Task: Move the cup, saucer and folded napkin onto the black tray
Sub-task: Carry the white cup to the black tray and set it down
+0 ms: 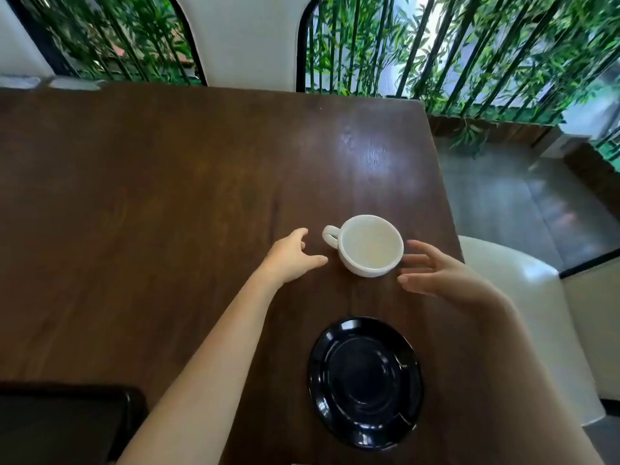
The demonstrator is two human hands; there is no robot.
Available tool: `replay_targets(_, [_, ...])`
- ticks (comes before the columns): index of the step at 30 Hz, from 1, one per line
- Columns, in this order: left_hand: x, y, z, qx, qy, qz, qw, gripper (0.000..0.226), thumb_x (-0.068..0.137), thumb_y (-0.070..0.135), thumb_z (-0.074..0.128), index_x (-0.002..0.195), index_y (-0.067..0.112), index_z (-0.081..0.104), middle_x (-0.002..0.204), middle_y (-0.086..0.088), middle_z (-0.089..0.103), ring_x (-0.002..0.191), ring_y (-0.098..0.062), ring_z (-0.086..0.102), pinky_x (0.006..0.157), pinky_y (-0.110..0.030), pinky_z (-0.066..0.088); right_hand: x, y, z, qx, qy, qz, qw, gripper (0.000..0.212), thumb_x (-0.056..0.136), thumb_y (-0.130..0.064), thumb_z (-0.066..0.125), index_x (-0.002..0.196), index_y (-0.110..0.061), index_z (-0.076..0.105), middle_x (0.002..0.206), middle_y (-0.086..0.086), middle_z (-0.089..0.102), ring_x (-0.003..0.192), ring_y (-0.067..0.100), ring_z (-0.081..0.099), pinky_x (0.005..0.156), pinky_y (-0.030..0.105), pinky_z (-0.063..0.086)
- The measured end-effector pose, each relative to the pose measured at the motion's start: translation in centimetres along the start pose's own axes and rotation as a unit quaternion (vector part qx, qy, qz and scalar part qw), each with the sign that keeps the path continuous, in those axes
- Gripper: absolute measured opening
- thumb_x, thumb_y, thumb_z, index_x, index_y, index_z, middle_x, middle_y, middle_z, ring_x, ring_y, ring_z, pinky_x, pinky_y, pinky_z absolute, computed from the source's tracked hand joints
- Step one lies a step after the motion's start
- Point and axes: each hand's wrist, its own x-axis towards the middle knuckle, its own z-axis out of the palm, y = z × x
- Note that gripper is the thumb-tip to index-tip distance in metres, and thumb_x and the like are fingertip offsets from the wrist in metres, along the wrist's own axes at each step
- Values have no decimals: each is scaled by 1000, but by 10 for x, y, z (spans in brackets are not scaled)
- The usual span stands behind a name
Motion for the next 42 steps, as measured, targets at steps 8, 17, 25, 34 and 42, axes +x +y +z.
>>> replay_targets(8, [31, 3, 7, -108, -109, 106, 982, 83, 64, 13, 81, 133, 36, 40, 121, 11, 56, 111, -9, 55, 82, -18, 45, 34, 3, -2, 40, -114, -116, 986, 77, 73, 0, 71, 138, -27, 40, 135, -4, 54, 120, 12, 56, 88, 20, 50])
replay_targets(17, [31, 6, 10, -133, -138, 162, 968, 73, 59, 19, 84, 110, 55, 46, 120, 19, 52, 117, -7, 51, 102, -38, 45, 45, 10, -2, 45, -131, -158, 978, 85, 67, -2, 74, 138, -33, 38, 138, -8, 50, 127, 8, 48, 93, 16, 46])
replay_targets(25, [2, 33, -21, -137, -82, 205, 966, 70, 60, 15, 85, 110, 49, 49, 117, 16, 56, 108, -5, 57, 85, -15, 50, 24, -30, -4, 25, -121, -215, 969, 82, 68, -5, 76, 135, -38, 41, 135, -18, 53, 127, 3, 48, 93, 14, 45])
replay_targets(34, [-67, 82, -83, -172, 1, 269, 948, 71, 60, 21, 86, 121, 34, 52, 116, 15, 59, 102, 1, 59, 79, -16, 52, -32, -126, -2, 5, -118, -309, 944, 76, 70, -9, 71, 135, -34, 42, 133, -15, 55, 124, 4, 50, 91, 15, 46])
replay_targets(42, [-152, 116, -149, -191, 65, 328, 923, 61, 57, 16, 85, 111, 33, 60, 102, 16, 70, 98, -7, 65, 76, -22, 55, -89, -210, 17, -18, -144, -397, 906, 79, 69, -16, 74, 140, -22, 41, 139, -3, 53, 127, 13, 50, 101, 24, 46])
